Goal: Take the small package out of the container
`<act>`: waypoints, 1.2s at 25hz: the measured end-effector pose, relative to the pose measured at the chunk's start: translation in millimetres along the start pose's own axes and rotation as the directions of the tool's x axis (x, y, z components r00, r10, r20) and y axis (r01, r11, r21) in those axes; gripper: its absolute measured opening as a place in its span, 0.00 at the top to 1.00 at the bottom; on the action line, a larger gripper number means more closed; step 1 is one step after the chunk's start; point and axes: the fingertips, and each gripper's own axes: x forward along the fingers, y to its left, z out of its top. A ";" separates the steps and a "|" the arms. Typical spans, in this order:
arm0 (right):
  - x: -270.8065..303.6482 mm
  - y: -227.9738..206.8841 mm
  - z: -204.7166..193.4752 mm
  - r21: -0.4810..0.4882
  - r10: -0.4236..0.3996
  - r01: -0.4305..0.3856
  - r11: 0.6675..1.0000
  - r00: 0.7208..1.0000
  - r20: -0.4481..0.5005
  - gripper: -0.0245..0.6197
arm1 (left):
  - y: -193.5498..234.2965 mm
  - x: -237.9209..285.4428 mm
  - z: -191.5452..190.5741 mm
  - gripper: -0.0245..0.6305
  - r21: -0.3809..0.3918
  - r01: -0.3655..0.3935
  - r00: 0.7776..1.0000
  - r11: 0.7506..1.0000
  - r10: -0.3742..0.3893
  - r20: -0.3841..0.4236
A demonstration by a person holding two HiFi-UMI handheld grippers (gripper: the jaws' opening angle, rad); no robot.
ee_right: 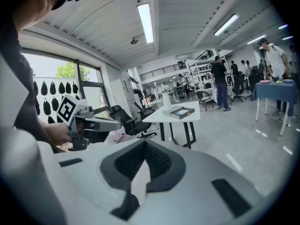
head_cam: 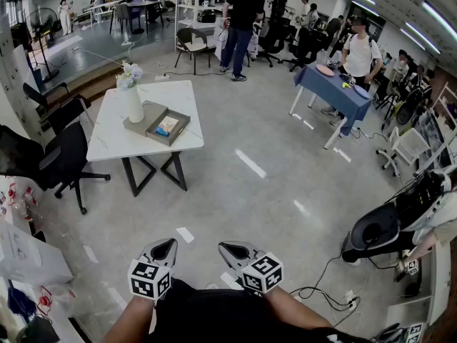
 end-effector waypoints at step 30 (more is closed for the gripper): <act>-7.8 -26.2 7.9 0.028 0.021 -0.022 0.999 0.999 0.039 0.96 | -10.0 19.0 14.4 0.96 -0.010 -0.040 0.999 0.999 0.040 0.001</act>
